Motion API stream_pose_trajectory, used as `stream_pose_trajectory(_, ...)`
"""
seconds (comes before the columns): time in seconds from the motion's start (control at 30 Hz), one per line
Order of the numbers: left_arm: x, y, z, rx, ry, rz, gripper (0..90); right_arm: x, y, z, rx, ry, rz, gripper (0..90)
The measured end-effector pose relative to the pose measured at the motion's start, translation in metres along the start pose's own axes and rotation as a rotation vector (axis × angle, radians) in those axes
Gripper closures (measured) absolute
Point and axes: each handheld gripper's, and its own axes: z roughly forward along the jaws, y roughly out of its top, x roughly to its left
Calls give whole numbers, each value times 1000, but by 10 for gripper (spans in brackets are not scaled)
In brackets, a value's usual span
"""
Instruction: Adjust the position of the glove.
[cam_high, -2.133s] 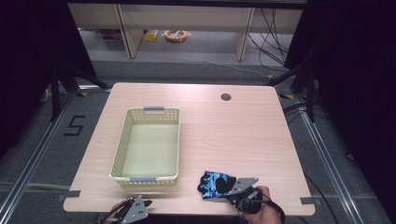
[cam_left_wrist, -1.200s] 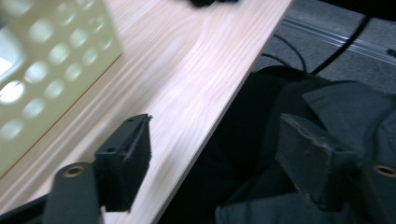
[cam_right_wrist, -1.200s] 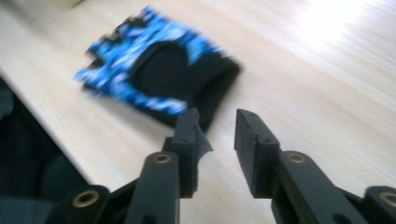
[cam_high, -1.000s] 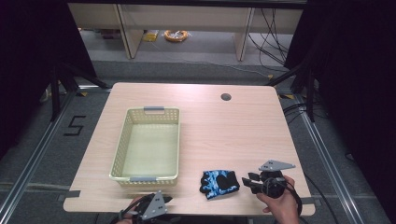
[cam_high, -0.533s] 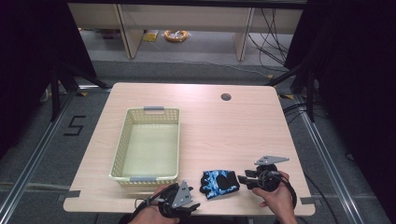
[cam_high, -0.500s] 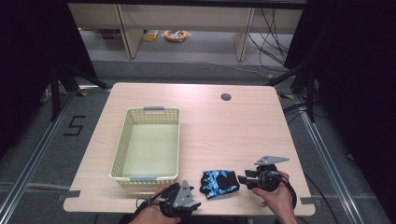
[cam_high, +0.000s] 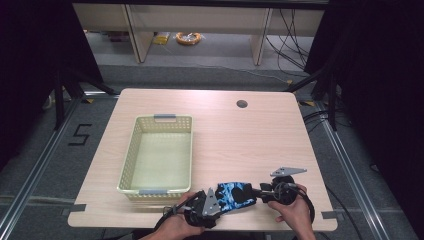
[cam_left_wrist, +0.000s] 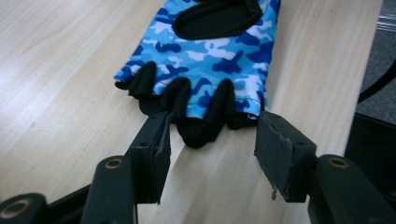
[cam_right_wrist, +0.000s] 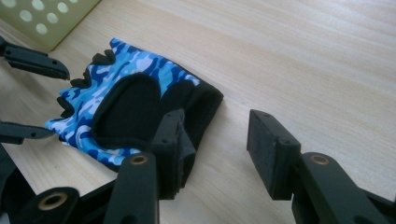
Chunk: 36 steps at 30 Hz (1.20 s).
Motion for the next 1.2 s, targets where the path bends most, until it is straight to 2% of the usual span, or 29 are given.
stream_pose_trajectory(0.07, 0, 1, 1, 12, 2, 16, 463, 1, 0, 1, 22, 5, 24, 572)
stream_pose_trajectory(0.1, 0, 1, 2, 14, -8, 11, 466, -1, 1, 2, 27, 2, 12, 572)
stream_pose_trajectory(0.13, 0, 0, 4, 17, 0, 11, 465, -1, 2, 0, 64, -8, 4, 571)
stream_pose_trajectory(0.2, 0, 0, 5, 16, -5, 7, 464, -2, 2, 4, 27, 17, -3, 571)
stream_pose_trajectory(0.23, 2, 2, 5, 26, 5, 18, 465, -1, 3, 3, 54, 5, -7, 568)
stream_pose_trajectory(0.27, 1, 2, 6, 10, 1, 4, 461, -2, 3, 5, 41, 14, -1, 569)
stream_pose_trajectory(0.3, 0, 3, 6, 16, -6, 6, 461, -2, 2, 7, 32, 17, 5, 569)
stream_pose_trajectory(0.33, 0, 3, 8, 9, -3, 4, 460, -2, 3, 7, 40, 22, 10, 569)
stream_pose_trajectory(0.37, 0, 4, 8, 20, -3, 18, 462, -1, 3, 6, 67, 18, 18, 571)
stream_pose_trajectory(0.4, -1, 5, 10, 8, -8, 11, 461, -4, 3, 9, 33, 20, 5, 574)
stream_pose_trajectory(0.47, -1, 7, 12, 11, -17, -1, 469, -5, 3, 9, 46, 44, 26, 583)
stream_pose_trajectory(0.5, -2, 7, 13, -2, -26, -15, 480, -6, 4, 8, 70, 20, 9, 592)
stream_pose_trajectory(0.57, -1, 8, 12, 16, -23, 8, 504, -7, 3, 10, 48, 34, 17, 602)
stream_pose_trajectory(0.6, -3, 8, 13, -3, -38, -5, 513, -7, 2, 12, 35, 39, 20, 607)
stream_pose_trajectory(0.7, -3, 8, 14, -14, -50, -9, 540, -6, 2, 16, 49, 41, 28, 626)
stream_pose_trajectory(0.73, -2, 7, 16, -23, -61, -14, 549, -6, 2, 14, 70, 46, 15, 630)
stream_pose_trajectory(0.77, -2, 7, 15, -21, -60, -7, 566, -6, 1, 18, 45, 48, 21, 637)
stream_pose_trajectory(0.8, -2, 7, 14, -14, -39, 21, 598, -5, 1, 20, 38, 58, 29, 648)
stream_pose_trajectory(0.83, -2, 6, 14, -23, -32, 36, 623, -6, 2, 18, 77, 54, 14, 653)
stream_pose_trajectory(0.87, -3, 6, 14, -25, -22, 52, 659, -5, 1, 20, 60, 57, 17, 663)
stream_pose_trajectory(0.9, -3, 5, 15, -31, -16, 55, 696, -6, 1, 20, 78, 70, 12, 690)
stream_pose_trajectory(0.93, -2, 5, 15, -32, -17, 73, 711, -5, -1, 24, 34, 82, 23, 715)
stream_pose_trajectory(0.97, -2, 4, 15, -36, -13, 77, 719, -6, 0, 21, 80, 84, 23, 739)
stream_pose_trajectory(1.07, -5, 4, 16, -53, -9, 73, 741, -10, -4, 23, 51, 144, 54, 801)
stream_pose_trajectory(1.13, -5, 4, 16, -58, -9, 79, 752, -12, -5, 23, 44, 158, 70, 835)
stream_pose_trajectory(1.17, -4, 4, 15, -53, -5, 86, 755, -12, -6, 22, 39, 149, 64, 859)
stream_pose_trajectory(1.2, -5, 3, 16, -64, -14, 54, 757, -11, -6, 22, 34, 151, 54, 863)
